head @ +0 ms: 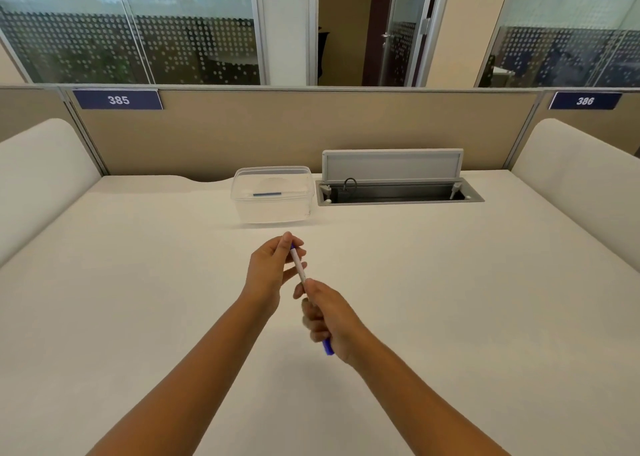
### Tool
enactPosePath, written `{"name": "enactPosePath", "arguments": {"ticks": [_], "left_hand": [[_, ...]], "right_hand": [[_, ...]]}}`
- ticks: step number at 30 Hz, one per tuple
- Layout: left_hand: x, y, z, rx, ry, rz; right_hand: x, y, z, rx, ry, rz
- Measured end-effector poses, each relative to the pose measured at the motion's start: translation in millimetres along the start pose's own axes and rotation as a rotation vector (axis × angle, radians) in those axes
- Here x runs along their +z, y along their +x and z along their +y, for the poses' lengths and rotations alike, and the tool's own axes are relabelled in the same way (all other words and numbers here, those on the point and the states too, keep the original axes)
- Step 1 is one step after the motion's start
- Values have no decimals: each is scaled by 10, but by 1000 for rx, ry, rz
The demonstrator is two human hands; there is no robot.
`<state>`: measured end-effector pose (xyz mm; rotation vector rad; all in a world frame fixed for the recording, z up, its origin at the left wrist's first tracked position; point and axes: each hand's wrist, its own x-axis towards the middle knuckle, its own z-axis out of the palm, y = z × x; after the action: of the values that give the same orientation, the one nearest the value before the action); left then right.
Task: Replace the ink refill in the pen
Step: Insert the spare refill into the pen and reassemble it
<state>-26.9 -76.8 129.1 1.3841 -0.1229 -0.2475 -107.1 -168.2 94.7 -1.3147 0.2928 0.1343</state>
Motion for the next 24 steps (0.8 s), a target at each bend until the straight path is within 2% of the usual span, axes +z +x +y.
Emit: {"name": "enactPosePath", "arguments": {"ticks": [2, 4, 6, 8, 10, 12, 17, 22, 24], "left_hand": [[-48, 8, 21, -90, -140, -119], [-76, 13, 23, -110, -132, -137], [-76, 15, 13, -78, -61, -72], [-70, 8, 6, -14, -4, 21], [-68, 4, 9, 54, 56, 77], [-58, -2, 28, 76, 85, 59], [-84, -22, 69, 36, 53, -12], [-85, -31, 67, 47, 36, 46], [-72, -37, 70, 37, 25, 36]], "right_hand": [[-59, -40, -70, 174, 314, -213], [-90, -53, -90, 204, 335, -260], [-55, -43, -97, 160, 200, -176], [1, -18, -79, 53, -32, -21], [17, 12, -42, -43, -128, 87], [5, 10, -24, -77, -87, 105], [-25, -29, -14, 16, 20, -12], [-17, 22, -46, -112, -117, 143], [-52, 25, -52, -122, -129, 155]]}}
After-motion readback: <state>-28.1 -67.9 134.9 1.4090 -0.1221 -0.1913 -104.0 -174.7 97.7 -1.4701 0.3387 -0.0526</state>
